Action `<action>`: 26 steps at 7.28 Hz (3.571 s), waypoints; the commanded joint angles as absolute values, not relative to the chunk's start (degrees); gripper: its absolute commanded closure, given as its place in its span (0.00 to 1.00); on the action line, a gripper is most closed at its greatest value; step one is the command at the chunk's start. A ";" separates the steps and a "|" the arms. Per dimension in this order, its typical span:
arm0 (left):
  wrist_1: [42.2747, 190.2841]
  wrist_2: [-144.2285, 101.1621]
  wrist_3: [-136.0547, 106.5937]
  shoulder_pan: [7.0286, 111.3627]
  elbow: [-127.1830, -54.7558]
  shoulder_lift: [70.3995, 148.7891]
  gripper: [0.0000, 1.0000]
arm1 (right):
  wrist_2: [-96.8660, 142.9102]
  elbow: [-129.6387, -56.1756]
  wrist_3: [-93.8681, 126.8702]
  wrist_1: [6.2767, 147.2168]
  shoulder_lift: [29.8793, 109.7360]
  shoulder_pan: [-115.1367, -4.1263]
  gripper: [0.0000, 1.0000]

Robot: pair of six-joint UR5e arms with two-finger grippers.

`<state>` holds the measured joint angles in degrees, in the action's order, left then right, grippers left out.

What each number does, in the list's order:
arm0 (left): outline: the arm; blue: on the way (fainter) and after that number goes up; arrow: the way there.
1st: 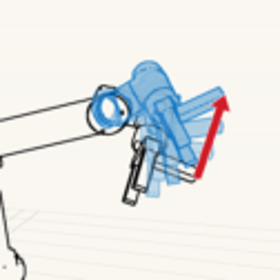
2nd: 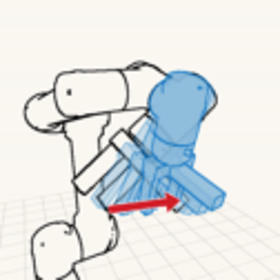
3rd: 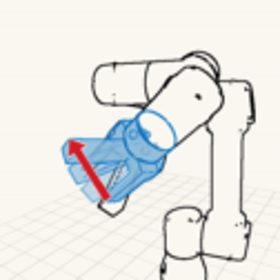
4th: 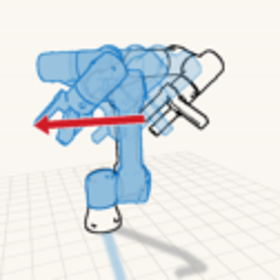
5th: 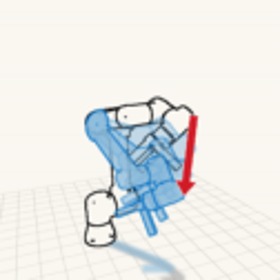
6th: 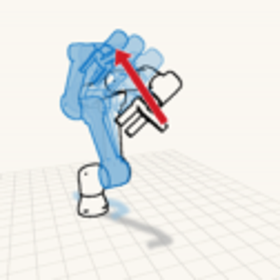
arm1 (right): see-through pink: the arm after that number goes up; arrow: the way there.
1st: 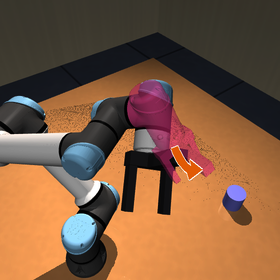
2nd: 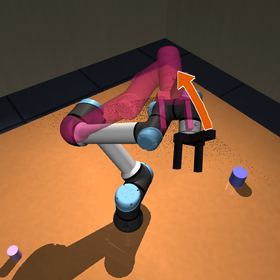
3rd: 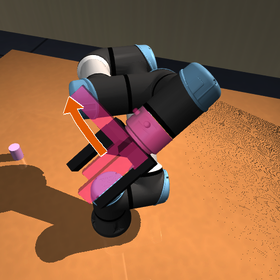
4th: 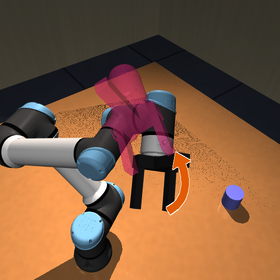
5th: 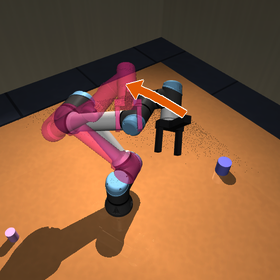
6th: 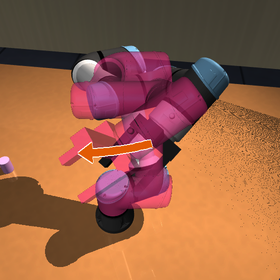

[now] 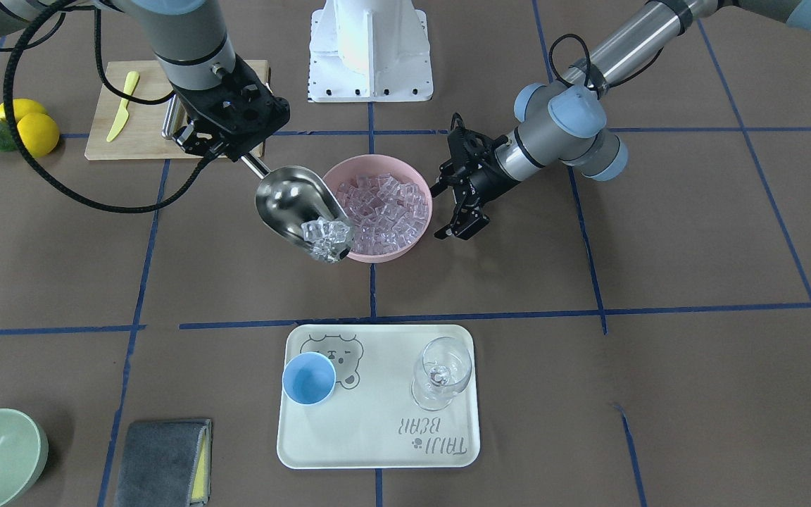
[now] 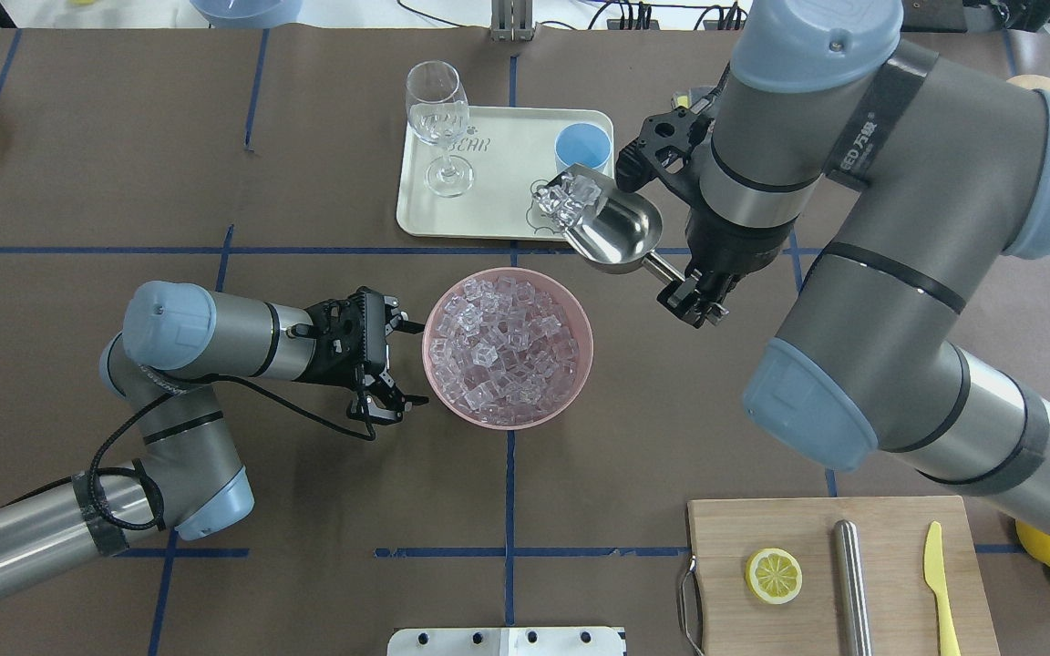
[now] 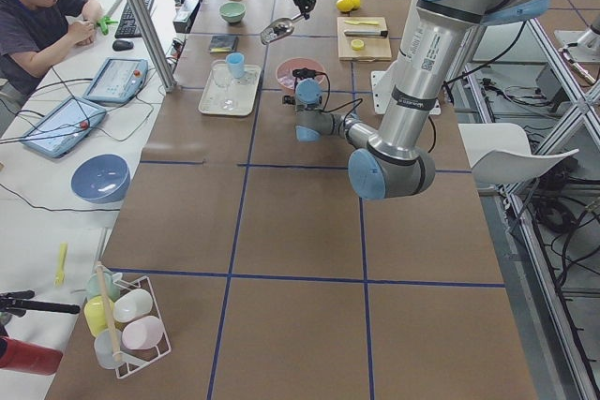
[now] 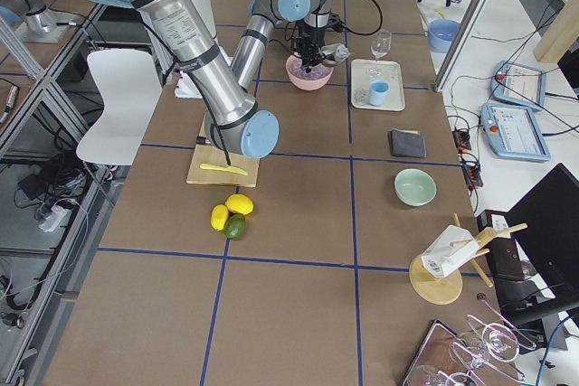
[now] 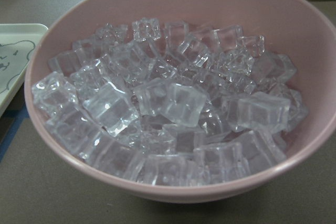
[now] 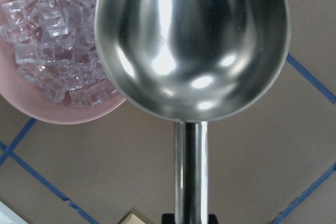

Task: Put ice in cup with scoop
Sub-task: 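Carry the ice-filled scoop with the right gripper over the blue cup, then tilt the scoop with the right gripper to pour ice into the blue cup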

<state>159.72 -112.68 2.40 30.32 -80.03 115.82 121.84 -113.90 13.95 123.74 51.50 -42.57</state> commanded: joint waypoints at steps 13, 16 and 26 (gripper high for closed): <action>162.60 -112.68 1.67 30.32 -80.07 116.02 0.00 | 105.22 -87.89 -9.04 136.30 35.95 -47.37 1.00; 162.68 -112.68 1.67 30.32 -80.07 116.02 0.00 | 103.46 -84.57 -9.31 140.34 32.37 -47.99 1.00; 163.74 -112.68 1.32 30.41 -80.07 115.84 0.00 | 97.32 -83.16 -20.35 142.47 29.63 -48.78 1.00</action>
<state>163.74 -112.68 1.32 30.41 -80.07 115.87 99.63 -83.94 -17.21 142.41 30.71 -48.77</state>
